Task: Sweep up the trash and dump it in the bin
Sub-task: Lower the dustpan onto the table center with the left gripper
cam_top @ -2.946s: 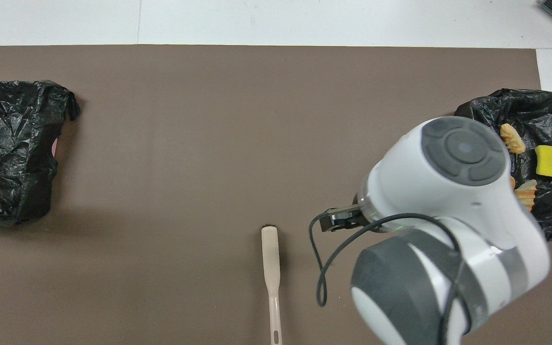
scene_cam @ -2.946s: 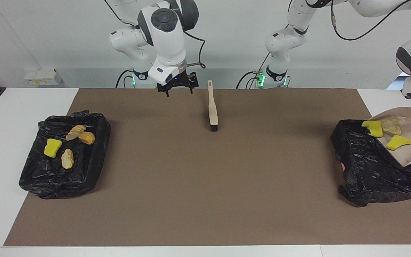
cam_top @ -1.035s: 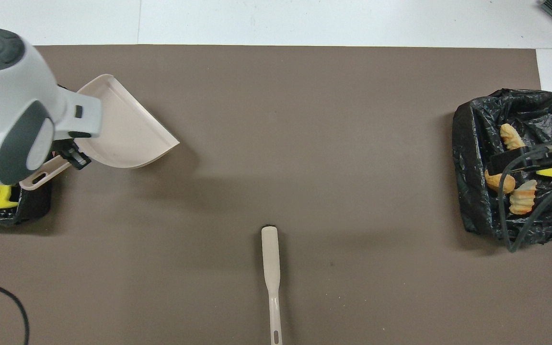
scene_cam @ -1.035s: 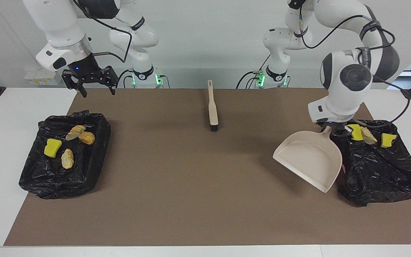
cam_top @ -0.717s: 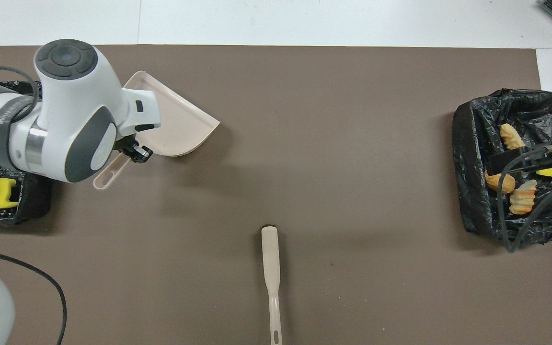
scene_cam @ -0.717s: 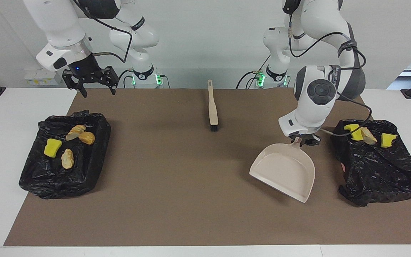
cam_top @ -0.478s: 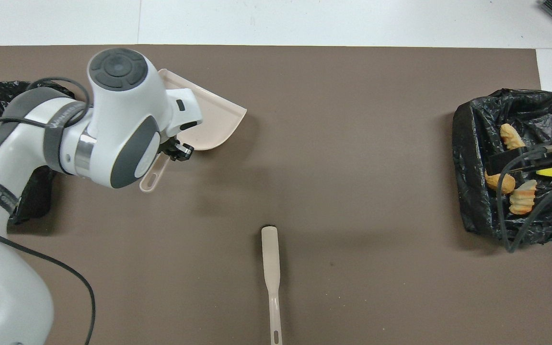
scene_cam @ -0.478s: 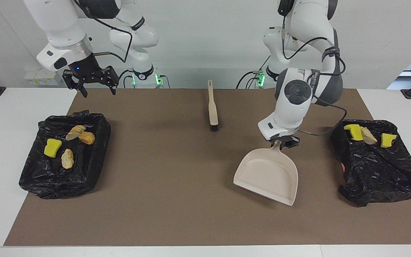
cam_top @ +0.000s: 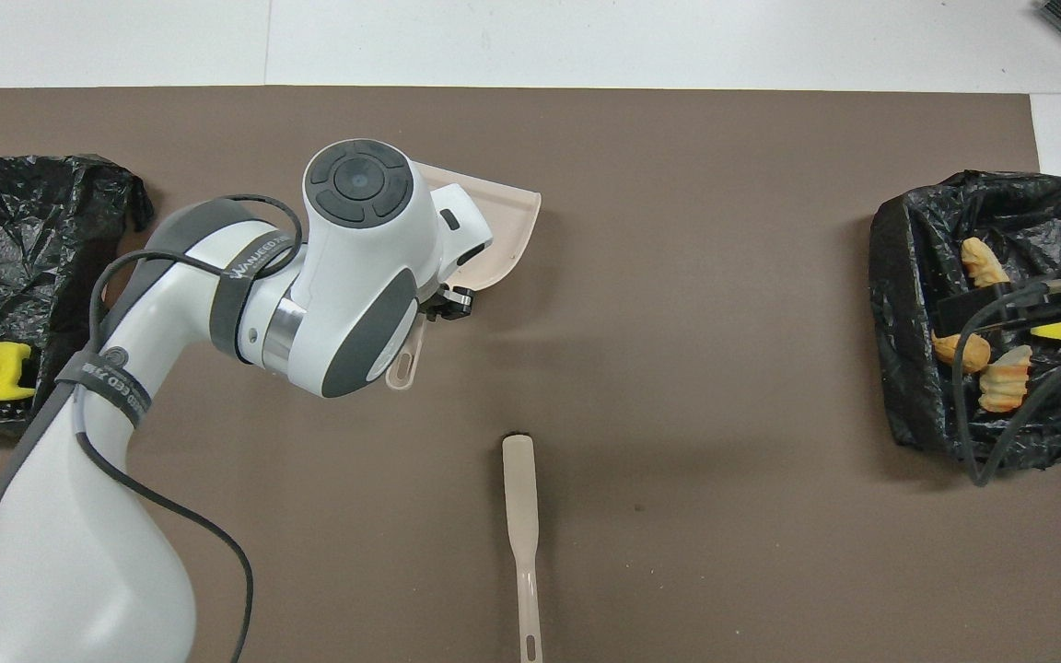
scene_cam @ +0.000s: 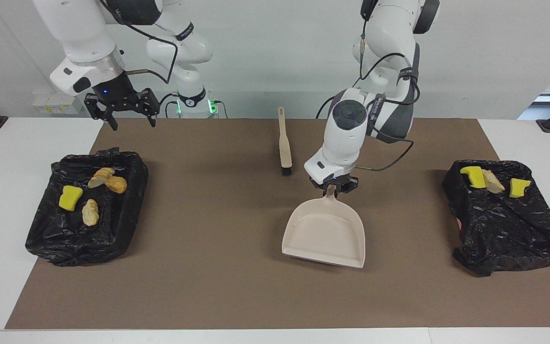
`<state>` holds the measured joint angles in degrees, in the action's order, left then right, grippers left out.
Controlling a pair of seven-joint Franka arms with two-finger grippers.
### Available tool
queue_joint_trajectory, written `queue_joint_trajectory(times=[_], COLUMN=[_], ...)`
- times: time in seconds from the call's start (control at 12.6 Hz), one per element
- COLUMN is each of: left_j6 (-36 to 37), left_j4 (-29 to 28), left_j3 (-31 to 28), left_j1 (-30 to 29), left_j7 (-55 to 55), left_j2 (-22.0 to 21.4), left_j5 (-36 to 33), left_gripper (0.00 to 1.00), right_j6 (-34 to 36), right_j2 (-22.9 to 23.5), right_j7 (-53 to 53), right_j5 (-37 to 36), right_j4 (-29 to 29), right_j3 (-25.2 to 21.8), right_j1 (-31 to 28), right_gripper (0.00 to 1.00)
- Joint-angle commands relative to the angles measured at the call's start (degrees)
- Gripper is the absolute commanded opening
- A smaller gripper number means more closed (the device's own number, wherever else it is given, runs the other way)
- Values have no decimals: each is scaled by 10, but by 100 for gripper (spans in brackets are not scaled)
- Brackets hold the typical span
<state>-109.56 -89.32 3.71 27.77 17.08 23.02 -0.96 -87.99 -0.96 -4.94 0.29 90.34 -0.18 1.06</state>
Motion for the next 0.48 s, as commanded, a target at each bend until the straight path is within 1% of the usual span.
queue_joint_trajectory(times=[0.0,0.08,0.16,0.32,0.4], left_j6=[-2,-5,-8,-17,-27], left_j4=[34,42,44,49,51], left_j3=[-11,-11,-12,-12,-12], left_j1=[15,18,34,39,47], left_j7=[82,93,94,96,99], left_j2=[19,21,23,34,48], left_j5=[26,36,35,36,33], left_gripper=[0,0,0,0,0], right_j6=[-5,-5,-5,-5,-5], right_j2=[-2,-2,-2,-2,-2], right_j7=[2,2,2,2,2], right_j5=[-3,-3,-3,-3,-3], right_j4=[0,0,0,0,0], right_j3=[5,5,5,5,5], right_j1=[-6,-6,-6,-6,-6], right_gripper=[100,100,100,100,100])
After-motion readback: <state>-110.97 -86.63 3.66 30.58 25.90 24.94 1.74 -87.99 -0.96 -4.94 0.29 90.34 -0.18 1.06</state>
